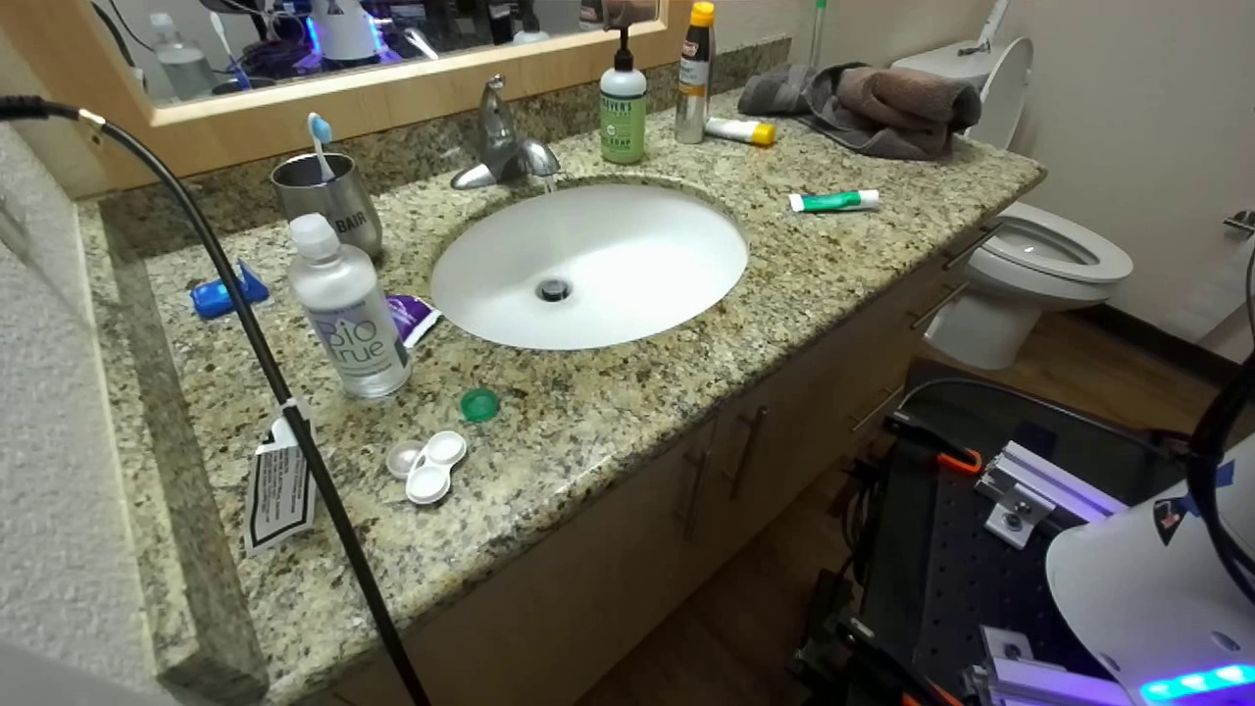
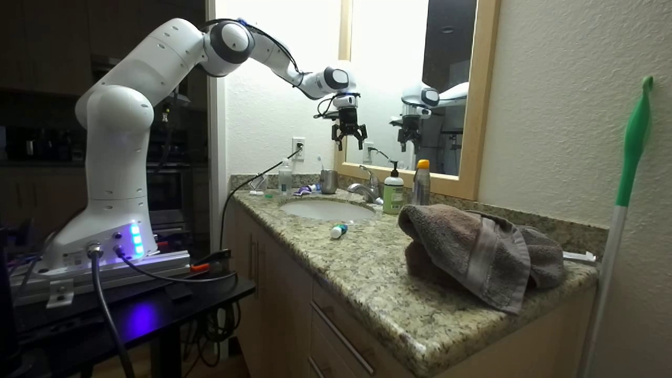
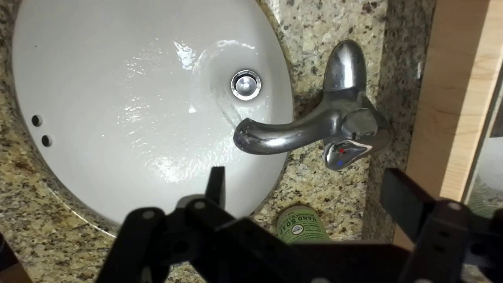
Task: Close the tap
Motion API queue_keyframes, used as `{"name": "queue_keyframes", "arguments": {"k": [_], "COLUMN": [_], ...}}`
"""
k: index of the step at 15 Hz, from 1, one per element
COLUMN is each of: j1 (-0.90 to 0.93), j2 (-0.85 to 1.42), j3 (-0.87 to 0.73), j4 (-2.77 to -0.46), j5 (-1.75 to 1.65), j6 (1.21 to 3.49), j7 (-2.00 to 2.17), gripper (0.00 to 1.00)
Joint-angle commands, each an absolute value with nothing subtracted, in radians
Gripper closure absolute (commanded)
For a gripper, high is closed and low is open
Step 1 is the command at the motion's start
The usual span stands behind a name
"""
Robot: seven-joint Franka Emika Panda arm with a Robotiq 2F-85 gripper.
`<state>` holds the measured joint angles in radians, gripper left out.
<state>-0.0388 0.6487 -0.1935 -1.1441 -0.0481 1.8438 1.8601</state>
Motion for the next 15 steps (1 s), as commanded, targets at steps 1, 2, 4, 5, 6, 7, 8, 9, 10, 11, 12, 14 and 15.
{"name": "queue_keyframes", "arguments": {"k": [1,2,4,5,6,7,8,9,10,11,12,14,15], "j1": [-0.076,-0.085,-0.093,-0.075,-0.081,-0.085,-0.086,-0.086,-0.091,-0.098,-0.103,-0.086,-0.087], "j2": [0.736,0.755,0.793,0.744,0.760,0.773,0.779,0.780,0.782,0.795,0.804,0.783,0.787], "j3": [-0.185,-0.185,-0.193,-0.195,-0.195,-0.195,-0.195,-0.195,-0.188,-0.182,-0.179,-0.192,-0.193], "j4": [-1.061,-1.048,-1.017,-1.081,-1.069,-1.057,-1.051,-1.048,-1.038,-1.016,-1.010,-1.046,-1.039], "j5": [-0.033,-0.031,-0.033,-0.047,-0.047,-0.047,-0.047,-0.047,-0.038,-0.028,-0.020,-0.041,-0.041], "j6": [1.848,1.858,1.852,1.853,1.853,1.853,1.853,1.853,1.820,1.767,1.721,1.756,1.749], "j7": [1.855,1.846,1.873,1.865,1.868,1.869,1.869,1.870,1.857,1.852,1.851,1.870,1.872], "gripper": [0.00,0.00,0.00,0.00,0.00,0.00,0.00,0.00,0.00,0.00,0.00,0.00,0.00]}}
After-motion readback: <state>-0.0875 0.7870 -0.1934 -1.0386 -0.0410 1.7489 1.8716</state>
